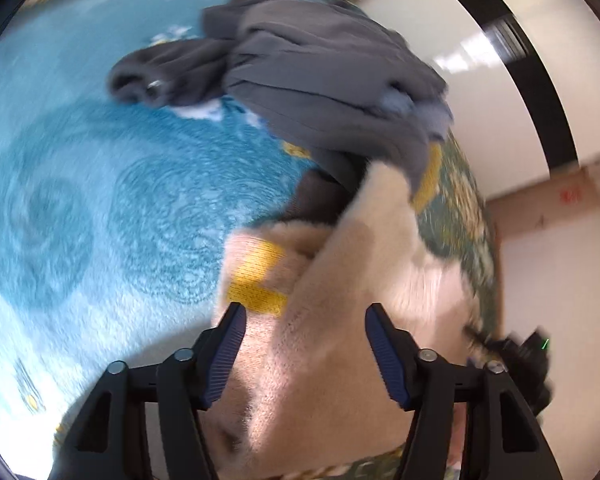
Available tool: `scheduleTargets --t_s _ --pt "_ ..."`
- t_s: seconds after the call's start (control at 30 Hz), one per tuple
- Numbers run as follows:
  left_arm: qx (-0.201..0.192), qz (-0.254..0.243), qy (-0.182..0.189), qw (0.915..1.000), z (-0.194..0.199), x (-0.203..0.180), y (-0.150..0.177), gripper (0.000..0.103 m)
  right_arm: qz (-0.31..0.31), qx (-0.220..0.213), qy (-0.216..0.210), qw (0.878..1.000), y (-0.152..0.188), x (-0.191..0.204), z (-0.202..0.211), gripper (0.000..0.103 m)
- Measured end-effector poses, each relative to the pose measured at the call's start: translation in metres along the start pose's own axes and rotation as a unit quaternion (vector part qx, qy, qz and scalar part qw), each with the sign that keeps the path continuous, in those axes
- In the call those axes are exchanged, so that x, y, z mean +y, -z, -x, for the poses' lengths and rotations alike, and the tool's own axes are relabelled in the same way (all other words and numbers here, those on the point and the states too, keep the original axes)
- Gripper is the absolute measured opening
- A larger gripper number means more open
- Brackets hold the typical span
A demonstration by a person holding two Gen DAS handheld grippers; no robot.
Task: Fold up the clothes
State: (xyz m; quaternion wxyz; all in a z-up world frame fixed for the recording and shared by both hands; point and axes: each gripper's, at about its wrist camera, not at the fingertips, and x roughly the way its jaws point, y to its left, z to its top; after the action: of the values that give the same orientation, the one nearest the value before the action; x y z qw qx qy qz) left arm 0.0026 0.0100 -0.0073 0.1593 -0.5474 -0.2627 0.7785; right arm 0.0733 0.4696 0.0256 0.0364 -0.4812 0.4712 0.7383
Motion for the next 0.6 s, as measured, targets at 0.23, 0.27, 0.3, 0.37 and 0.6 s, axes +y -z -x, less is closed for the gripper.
scheduleTargets --t_s 0.23,0.27,0.3,0.37,0.6 --pt "0.021 -0.022 0.001 0.9995 -0.007 -0.005 0.006 0.019 0.098 0.002 0.023 0.995 0.015 0.042 -0.003 0.023" --pt "0.023 -0.023 0.004 0.9995 -0.006 -0.005 0.007 0.017 0.113 0.007 0.028 0.993 0.019 0.047 -0.003 0.022" --pt "0.021 -0.024 0.007 0.9995 -0.002 -0.006 0.008 0.016 0.130 0.012 0.032 0.991 0.022 0.052 -0.004 0.020" --pt "0.013 -0.024 0.013 0.9995 0.008 -0.008 0.012 0.015 0.150 0.016 0.030 0.988 0.026 0.059 -0.003 0.017" --pt "0.007 0.005 0.014 0.9999 0.039 0.002 0.021 0.014 0.127 -0.021 -0.042 0.991 0.024 0.050 0.040 0.012"
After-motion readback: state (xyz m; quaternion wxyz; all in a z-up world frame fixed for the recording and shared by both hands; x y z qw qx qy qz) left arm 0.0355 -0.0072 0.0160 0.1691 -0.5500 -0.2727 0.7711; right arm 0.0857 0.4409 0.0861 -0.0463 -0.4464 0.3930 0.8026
